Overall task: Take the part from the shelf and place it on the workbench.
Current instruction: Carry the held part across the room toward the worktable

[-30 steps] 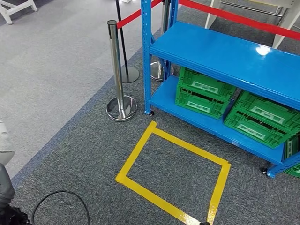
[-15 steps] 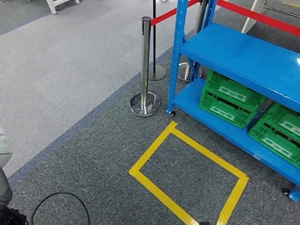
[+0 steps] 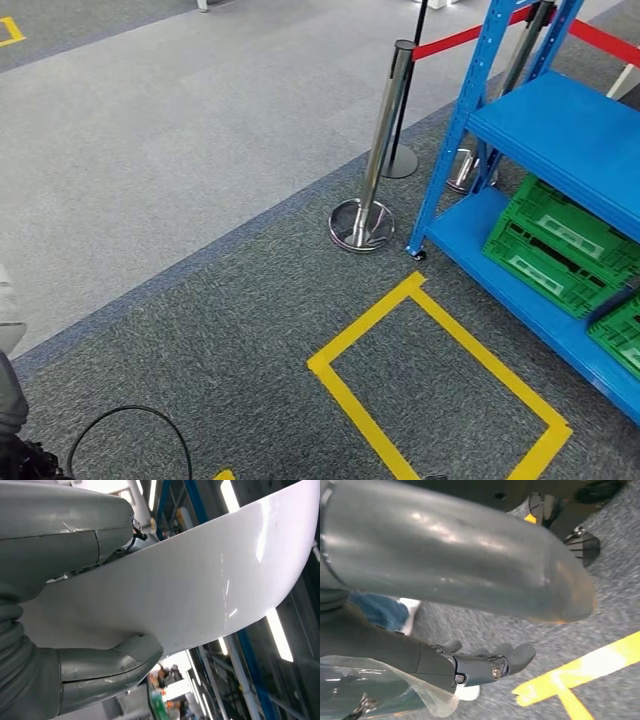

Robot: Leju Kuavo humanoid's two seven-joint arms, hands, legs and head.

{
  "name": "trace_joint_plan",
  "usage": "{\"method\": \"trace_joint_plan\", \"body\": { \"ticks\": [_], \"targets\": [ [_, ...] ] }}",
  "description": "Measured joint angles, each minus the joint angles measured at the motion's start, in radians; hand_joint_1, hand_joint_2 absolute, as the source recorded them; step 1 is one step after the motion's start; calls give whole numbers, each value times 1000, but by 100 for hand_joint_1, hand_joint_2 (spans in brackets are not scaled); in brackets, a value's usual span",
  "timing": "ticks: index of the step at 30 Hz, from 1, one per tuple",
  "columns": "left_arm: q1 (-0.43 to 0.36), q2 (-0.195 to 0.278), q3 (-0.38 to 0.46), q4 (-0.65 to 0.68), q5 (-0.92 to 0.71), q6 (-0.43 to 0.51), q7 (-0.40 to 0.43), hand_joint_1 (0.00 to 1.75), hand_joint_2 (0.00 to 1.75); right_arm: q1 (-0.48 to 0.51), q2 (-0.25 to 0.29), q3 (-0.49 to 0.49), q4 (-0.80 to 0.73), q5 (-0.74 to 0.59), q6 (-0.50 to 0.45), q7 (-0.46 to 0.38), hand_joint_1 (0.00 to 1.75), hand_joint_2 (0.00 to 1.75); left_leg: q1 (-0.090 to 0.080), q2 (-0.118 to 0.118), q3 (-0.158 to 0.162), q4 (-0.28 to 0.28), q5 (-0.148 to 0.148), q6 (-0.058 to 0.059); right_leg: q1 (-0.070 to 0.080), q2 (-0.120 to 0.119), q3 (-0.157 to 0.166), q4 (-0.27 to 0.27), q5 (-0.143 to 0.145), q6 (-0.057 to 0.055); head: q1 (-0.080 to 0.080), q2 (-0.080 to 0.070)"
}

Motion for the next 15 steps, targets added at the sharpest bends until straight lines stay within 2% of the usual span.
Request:
{"method": "trace_joint_plan", "body": {
  "ticks": [1, 2, 3, 4, 6, 7, 8, 9, 13, 14, 15],
  "targets": [
    [0, -1, 0, 0, 0, 0, -1, 175, 175, 0, 0, 0, 0, 0, 0, 0, 0, 0, 1, -12, -5, 4, 0, -6, -1, 20, 16, -34, 7, -2, 0, 0],
    [0, -2, 1, 0, 0, 0, -1, 175, 175, -1, 0, 0, 0, 0, 0, 0, 0, 0, 2, -24, -10, 7, 1, -13, -1, 27, 23, -44, 2, -4, -1, 0],
    [1, -2, 1, 0, 0, 0, -2, 175, 175, -1, 0, 0, 0, 0, -1, 1, 0, 0, 5, -36, -15, 7, 4, -19, 0, 16, 27, -47, 3, -8, -1, 0],
    [3, -2, 1, 0, 0, 0, -2, 175, 175, -1, 0, 0, 0, 0, -1, 1, 0, 0, 6, -35, -19, 8, 4, -26, 0, 3, 32, -49, 5, -13, -1, 0],
    [2, -2, 2, 0, 0, 0, -3, 175, 175, 0, 0, -1, 1, 0, 0, 0, 0, 0, 3, 10, -38, 49, -21, -37, -2, -28, 37, -56, 9, -23, -6, 0],
    [1, -2, 2, 0, 0, 0, -3, 175, 175, 0, 0, -1, 1, 1, 0, 0, 0, 0, 2, 43, -56, 92, -47, -41, -3, -44, 39, -58, 9, -27, -9, 0],
    [0, -2, 2, 0, -1, 0, -3, 175, 175, 1, 0, -1, 1, 1, 0, 0, 0, 0, 3, 64, -74, 131, -70, -44, -2, -54, 40, -59, 8, -29, -12, 0],
    [-1, -2, 2, 0, -1, 0, -3, 175, 175, 2, 0, -1, 1, 1, 0, 0, 0, 0, 4, 72, -88, 162, -86, -46, -1, -62, 41, -58, 8, -30, -12, 0],
    [0, -2, 2, 0, -2, 0, -4, 175, 175, 3, 0, -1, 1, 2, 0, 0, 0, 0, 6, 78, -116, 222, -111, -49, 0, -75, 41, -58, 6, -31, -12, 0],
    [1, -3, 2, 0, -3, 0, -4, 175, 175, 2, 0, -1, 1, 3, 0, 0, 0, 0, 8, 84, -111, 216, -95, -49, 1, -95, 44, -58, 3, -31, -12, 0],
    [1, -3, 2, 0, -4, 0, -4, 175, 175, 1, 0, -1, 1, 4, 0, 0, 0, 0, 9, 95, -92, 184, -68, -49, 2, -117, 49, -58, -2, -30, -12, 0]
  ]
}}
